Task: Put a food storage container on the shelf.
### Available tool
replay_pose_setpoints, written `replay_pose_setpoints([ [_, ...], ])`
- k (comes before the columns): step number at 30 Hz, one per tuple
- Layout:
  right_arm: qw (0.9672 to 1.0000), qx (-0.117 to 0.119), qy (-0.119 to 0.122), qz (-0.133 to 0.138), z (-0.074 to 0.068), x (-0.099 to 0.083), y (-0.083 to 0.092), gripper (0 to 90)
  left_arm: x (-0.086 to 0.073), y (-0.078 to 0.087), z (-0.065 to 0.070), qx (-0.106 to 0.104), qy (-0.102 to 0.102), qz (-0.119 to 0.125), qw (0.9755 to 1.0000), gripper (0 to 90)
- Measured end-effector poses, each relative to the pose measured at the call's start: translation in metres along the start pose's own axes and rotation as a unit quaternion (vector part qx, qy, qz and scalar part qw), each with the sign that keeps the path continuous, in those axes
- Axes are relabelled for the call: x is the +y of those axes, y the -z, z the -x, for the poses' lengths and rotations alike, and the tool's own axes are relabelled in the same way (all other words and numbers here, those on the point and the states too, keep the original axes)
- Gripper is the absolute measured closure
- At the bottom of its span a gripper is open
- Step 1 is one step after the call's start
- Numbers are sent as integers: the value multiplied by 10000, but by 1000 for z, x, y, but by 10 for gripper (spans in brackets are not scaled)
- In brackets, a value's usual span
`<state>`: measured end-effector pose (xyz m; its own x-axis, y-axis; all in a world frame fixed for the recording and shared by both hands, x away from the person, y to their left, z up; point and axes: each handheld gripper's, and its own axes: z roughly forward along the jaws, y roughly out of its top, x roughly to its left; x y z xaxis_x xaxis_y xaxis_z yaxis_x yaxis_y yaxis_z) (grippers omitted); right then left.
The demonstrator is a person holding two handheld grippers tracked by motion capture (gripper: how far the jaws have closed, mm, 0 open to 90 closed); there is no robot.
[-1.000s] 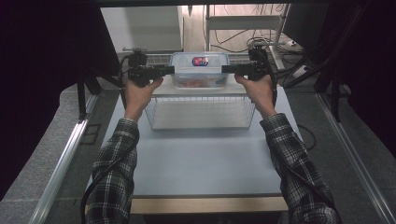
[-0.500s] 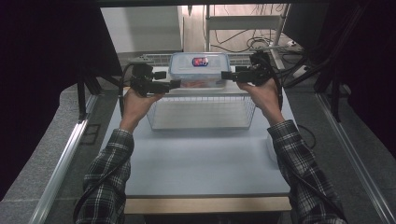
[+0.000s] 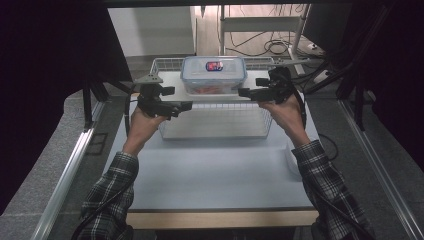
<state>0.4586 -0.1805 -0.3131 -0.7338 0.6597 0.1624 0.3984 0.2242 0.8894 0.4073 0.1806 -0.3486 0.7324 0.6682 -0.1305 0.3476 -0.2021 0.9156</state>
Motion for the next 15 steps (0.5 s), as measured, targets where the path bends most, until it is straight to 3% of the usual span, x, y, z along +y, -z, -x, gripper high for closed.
replay_pose_setpoints([
  [8, 9996, -43, 258, -45, -8, -16, 9, 71, -12, 6, 18, 106, -139, -46, 9998, 9],
  [15, 9991, 45, 406, -97, -17, -32, 19, 59, -28, 12, 31, 3, -144, -37, 9999, 0],
])
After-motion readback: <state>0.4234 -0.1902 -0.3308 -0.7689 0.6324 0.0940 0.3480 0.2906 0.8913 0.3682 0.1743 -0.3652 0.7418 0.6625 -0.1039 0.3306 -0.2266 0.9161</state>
